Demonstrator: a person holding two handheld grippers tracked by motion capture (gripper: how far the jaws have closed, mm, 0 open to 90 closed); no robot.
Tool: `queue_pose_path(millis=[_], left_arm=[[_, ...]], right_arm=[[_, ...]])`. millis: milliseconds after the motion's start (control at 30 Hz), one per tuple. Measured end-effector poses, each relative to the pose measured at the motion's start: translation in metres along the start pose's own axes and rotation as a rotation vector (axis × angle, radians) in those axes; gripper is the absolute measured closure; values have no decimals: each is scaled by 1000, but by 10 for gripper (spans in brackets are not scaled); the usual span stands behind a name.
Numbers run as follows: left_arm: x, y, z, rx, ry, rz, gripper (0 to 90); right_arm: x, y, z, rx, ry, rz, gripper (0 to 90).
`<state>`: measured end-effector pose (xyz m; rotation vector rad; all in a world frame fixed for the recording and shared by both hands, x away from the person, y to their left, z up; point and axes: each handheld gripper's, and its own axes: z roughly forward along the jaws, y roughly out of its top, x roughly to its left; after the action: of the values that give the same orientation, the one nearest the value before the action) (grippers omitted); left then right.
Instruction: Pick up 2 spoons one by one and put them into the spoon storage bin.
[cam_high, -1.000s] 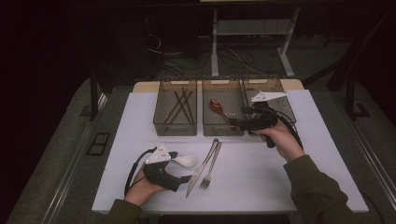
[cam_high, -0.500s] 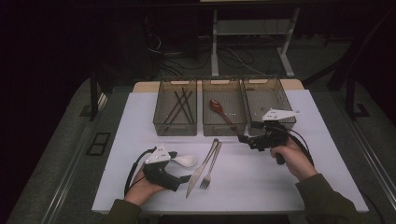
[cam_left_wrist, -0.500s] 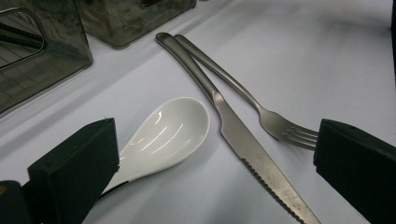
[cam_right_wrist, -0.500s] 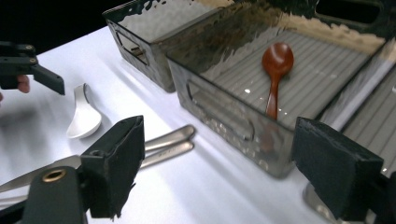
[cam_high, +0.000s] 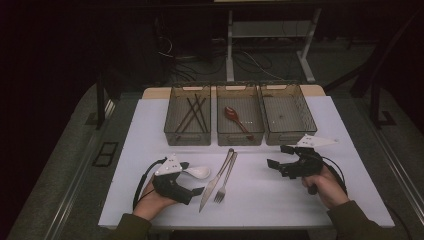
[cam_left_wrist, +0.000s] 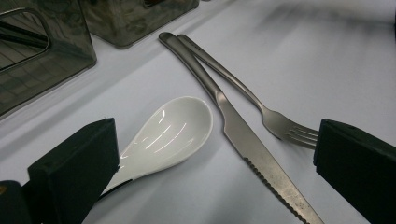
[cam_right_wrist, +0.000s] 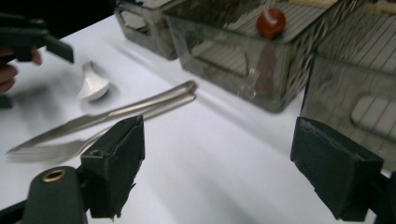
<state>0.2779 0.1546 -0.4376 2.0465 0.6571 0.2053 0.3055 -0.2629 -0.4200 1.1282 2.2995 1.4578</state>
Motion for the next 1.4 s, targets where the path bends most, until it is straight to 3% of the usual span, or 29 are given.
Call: queue_pose_path(millis=[200, 500, 767, 933, 1167, 1400], left_arm=[[0, 0, 0, 2, 2, 3, 0], [3, 3, -2, 9, 8, 3, 0], [19, 14, -8, 11, 25, -1, 41], [31, 26, -6, 8, -16, -3, 138], [47, 40, 7, 58, -46, -10, 199], [50, 36, 23, 92, -85, -18, 310]], right_arm=[[1, -20, -14, 1, 14, -5, 173], [-1, -40, -31, 9, -3, -18, 173], [1, -50, -39, 29, -15, -33, 173], [2, -49, -37, 36, -14, -38, 173], [3, -49, -35, 48, -5, -42, 173], [3, -49, -36, 49, -8, -50, 173]])
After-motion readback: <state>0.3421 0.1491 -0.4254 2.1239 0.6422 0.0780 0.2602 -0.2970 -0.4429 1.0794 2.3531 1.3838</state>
